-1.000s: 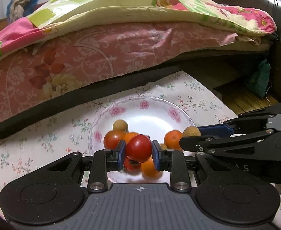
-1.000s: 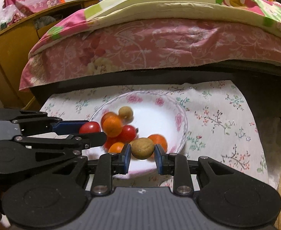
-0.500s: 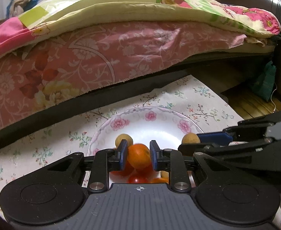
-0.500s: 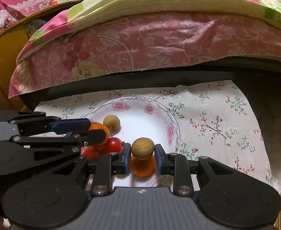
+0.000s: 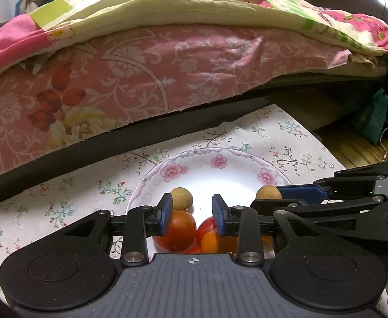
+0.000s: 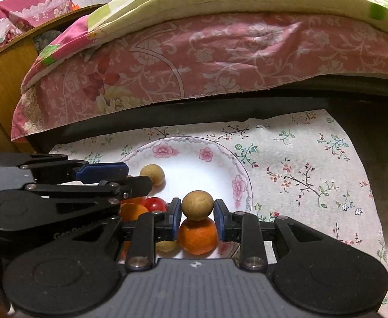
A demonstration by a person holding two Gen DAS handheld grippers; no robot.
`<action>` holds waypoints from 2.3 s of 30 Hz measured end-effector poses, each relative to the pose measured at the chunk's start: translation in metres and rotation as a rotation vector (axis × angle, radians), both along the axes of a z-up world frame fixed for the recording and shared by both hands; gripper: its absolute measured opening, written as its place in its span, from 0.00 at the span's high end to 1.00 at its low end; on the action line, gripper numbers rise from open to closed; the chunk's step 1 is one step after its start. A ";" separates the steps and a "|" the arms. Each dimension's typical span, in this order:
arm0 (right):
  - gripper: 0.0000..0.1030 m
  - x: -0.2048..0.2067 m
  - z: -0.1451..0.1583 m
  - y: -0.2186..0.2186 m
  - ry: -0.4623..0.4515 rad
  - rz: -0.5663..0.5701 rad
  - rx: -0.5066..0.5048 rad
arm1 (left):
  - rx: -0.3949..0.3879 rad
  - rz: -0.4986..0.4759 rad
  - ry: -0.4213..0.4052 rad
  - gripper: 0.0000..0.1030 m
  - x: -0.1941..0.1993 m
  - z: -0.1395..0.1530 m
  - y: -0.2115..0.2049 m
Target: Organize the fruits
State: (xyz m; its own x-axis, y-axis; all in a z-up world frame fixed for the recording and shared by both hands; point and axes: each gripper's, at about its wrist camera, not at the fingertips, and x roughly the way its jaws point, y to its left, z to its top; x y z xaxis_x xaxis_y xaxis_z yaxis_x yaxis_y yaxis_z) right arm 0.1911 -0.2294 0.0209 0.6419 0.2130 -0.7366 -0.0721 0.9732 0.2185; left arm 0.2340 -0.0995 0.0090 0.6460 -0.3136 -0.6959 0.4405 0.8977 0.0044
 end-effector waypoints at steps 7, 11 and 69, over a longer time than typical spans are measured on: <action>0.73 0.001 0.001 0.000 -0.008 -0.004 0.006 | 0.019 0.017 -0.013 0.50 0.001 0.001 0.003; 0.72 0.000 0.001 0.001 -0.010 -0.005 0.007 | 0.025 0.026 -0.020 0.46 -0.002 0.002 0.006; 0.67 -0.122 0.044 0.021 -0.038 -0.095 0.019 | 0.039 0.163 -0.088 0.00 -0.124 0.035 0.039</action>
State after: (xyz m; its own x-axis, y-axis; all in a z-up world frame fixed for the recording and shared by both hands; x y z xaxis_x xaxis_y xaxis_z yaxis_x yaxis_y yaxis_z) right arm 0.0691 -0.2082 0.0647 0.6875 0.1638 -0.7075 0.0117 0.9716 0.2363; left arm 0.1100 -0.0610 0.0442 0.7452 -0.1739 -0.6438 0.2855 0.9556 0.0724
